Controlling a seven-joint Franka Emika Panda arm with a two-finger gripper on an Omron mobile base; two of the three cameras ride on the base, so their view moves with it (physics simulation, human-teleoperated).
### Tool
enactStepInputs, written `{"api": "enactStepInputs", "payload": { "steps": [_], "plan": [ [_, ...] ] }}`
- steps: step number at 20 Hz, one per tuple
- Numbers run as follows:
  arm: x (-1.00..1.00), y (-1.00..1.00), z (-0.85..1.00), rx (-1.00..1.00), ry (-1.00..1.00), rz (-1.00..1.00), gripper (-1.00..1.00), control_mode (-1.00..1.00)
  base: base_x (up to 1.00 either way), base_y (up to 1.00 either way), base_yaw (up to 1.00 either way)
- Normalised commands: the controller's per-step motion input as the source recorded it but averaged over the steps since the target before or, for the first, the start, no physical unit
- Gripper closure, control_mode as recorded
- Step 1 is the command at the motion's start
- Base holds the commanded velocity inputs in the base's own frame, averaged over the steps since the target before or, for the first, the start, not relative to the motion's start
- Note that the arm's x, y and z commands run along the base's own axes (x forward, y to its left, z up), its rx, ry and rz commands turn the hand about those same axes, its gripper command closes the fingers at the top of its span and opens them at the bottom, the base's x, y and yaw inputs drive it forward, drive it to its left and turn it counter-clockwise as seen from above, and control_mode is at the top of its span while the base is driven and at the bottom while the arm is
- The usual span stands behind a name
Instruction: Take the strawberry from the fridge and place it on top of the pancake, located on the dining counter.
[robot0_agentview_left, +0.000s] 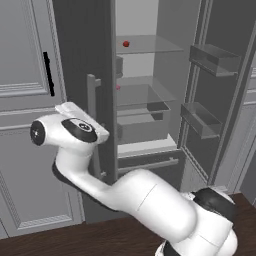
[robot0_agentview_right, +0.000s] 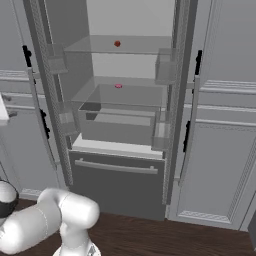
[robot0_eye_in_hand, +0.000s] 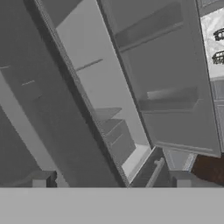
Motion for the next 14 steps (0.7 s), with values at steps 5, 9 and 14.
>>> {"api": "enactStepInputs", "payload": {
  "steps": [5, 9, 14],
  "plan": [
    [0.0, -0.93, 0.02, 0.86, -0.01, 0.28, -1.0, -1.0, 0.0, 0.0, 0.0],
    [0.2, -0.84, -0.08, 1.0, 0.04, 0.23, -1.0, -1.0, 0.0, 0.0, 0.0],
    [0.46, -0.28, 0.0, 1.0, 0.09, 0.3, -1.0, -1.0, 0.0, 0.0, 0.0]
  ]
}}
